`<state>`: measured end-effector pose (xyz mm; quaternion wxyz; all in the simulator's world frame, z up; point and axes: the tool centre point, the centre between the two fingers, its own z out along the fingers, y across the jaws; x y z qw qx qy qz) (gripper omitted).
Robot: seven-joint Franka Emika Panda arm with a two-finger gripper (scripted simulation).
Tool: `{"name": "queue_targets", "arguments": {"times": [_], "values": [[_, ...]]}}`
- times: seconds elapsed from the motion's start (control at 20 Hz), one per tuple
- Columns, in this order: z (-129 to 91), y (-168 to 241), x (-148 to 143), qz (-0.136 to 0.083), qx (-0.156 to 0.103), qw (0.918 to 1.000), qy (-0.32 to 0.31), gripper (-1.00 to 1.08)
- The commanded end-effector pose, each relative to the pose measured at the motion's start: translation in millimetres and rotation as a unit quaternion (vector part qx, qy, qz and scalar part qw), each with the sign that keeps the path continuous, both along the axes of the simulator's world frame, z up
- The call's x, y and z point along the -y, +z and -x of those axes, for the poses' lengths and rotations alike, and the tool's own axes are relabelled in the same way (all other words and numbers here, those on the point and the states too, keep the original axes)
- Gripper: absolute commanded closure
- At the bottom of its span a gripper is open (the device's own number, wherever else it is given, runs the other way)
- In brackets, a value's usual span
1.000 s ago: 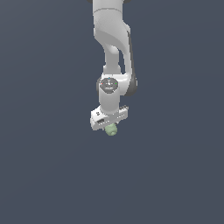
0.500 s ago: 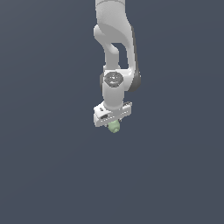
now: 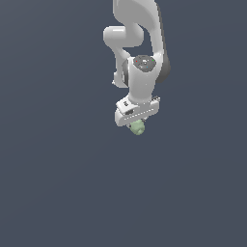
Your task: Pick up the object and move it to a goal position.
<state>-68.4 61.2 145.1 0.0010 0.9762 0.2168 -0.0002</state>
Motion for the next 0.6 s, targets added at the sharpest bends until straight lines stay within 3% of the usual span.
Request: {"name": "queue_targets", "arguments": {"times": [0.0,0.55], "values": [[9,23,-19,0.000,0.000,1.0000,0.000,1.08],[41,110,-93,0.000,0.000,1.0000,0.001,1.08]]}}
